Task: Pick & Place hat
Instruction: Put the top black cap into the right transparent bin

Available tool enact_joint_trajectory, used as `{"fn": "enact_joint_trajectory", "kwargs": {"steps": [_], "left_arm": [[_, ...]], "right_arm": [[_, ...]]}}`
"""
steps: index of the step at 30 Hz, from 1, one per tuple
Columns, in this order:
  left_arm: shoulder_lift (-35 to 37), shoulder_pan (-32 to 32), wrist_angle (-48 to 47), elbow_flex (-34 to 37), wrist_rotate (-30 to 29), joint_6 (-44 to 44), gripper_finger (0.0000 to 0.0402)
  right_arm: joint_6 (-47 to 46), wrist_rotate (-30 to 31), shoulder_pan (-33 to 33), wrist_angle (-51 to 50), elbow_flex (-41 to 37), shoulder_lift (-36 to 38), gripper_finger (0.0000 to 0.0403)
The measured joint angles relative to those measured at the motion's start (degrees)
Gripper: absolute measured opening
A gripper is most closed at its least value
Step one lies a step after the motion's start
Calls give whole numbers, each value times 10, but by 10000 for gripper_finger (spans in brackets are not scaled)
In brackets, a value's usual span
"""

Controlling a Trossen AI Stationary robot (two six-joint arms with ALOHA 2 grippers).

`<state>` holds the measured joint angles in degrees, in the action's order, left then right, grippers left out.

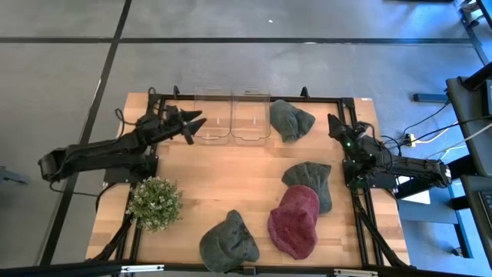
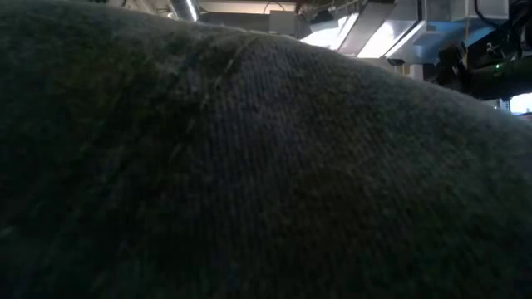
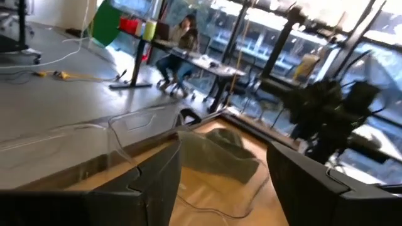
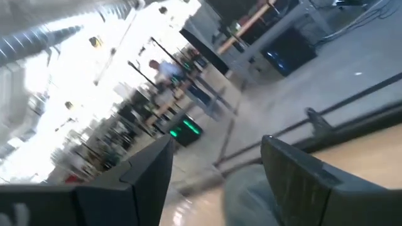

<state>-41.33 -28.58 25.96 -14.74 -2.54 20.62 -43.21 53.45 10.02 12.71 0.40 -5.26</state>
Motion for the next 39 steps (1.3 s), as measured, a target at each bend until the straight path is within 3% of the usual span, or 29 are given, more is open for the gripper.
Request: {"fn": "enact_joint_trajectory", "kwargs": {"steps": [6,10,14,18,21,24,27,30,39], "left_arm": [[-70,-20,0,-45,4,11,227],[-91,-29,0,-68,8,6,227],[-99,-39,0,-88,9,-19,227],[-100,-49,1,-97,9,-37,227],[-100,-57,1,-97,9,-35,227],[-100,-62,1,-97,9,-34,227],[-100,-66,1,-97,9,-34,227],[-100,-69,1,-97,9,-34,227],[-100,-71,-1,-97,10,-34,227]], "right_arm": [[68,-40,0,82,0,-4,242],[29,-51,0,94,6,-33,239],[40,-80,0,88,50,-95,226],[117,-101,0,77,123,-190,209],[135,-101,5,18,186,-265,200],[34,-104,29,-98,252,-337,195],[-86,-167,69,-248,315,-400,191],[-121,-258,111,-354,352,-461,189],[-70,-370,159,-372,357,-589,188]]}}
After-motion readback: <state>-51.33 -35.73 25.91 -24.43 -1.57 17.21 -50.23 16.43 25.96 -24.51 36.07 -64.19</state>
